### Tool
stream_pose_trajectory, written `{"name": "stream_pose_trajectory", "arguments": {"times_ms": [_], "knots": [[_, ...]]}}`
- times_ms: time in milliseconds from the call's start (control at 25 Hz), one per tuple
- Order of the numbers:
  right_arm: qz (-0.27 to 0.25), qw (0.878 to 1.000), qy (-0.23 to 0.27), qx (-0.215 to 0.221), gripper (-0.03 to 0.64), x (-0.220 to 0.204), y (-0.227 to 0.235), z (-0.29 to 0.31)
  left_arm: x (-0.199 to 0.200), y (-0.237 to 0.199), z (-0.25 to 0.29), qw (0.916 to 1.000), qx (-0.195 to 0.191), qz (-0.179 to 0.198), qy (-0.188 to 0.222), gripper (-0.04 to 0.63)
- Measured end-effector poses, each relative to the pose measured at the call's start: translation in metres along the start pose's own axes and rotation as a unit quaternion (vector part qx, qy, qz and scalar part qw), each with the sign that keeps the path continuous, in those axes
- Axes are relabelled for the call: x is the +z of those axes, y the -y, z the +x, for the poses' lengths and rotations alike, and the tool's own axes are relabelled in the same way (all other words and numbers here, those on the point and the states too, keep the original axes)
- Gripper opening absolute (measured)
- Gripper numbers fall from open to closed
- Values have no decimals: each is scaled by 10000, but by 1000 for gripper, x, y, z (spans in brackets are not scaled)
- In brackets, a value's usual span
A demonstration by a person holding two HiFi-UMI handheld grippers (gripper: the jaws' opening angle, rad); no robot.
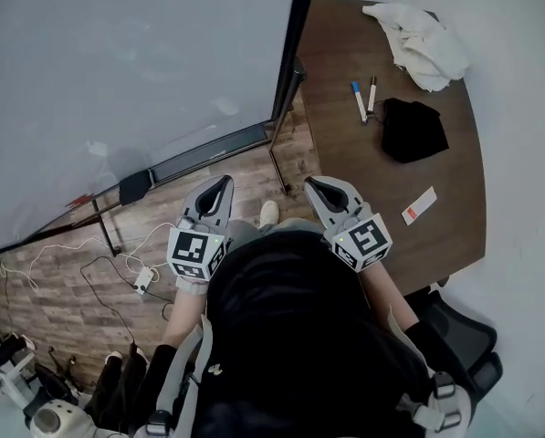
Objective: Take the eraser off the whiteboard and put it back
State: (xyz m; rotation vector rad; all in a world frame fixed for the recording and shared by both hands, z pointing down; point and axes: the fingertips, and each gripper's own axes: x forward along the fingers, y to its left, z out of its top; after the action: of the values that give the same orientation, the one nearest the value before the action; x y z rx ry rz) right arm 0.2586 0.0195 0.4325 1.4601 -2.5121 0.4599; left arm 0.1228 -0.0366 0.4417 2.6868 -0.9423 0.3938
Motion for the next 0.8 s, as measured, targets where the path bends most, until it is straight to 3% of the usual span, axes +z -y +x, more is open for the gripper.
{"name": "stream_pose_trajectory", "arguments": {"times_ms": [280, 440, 800], "knots": [[-219, 9974, -11, 684, 18, 15, -31, 44, -14, -48, -33, 9957, 826, -416, 56, 8], [-375, 9936, -123, 1063, 18, 20, -53, 70, -26, -76, -58, 9891, 1297, -695, 74, 9], [-633, 9867, -297, 1467, 18, 34, -101, 126, -62, -144, -116, 9713, 1921, -1397, 113, 9]]}}
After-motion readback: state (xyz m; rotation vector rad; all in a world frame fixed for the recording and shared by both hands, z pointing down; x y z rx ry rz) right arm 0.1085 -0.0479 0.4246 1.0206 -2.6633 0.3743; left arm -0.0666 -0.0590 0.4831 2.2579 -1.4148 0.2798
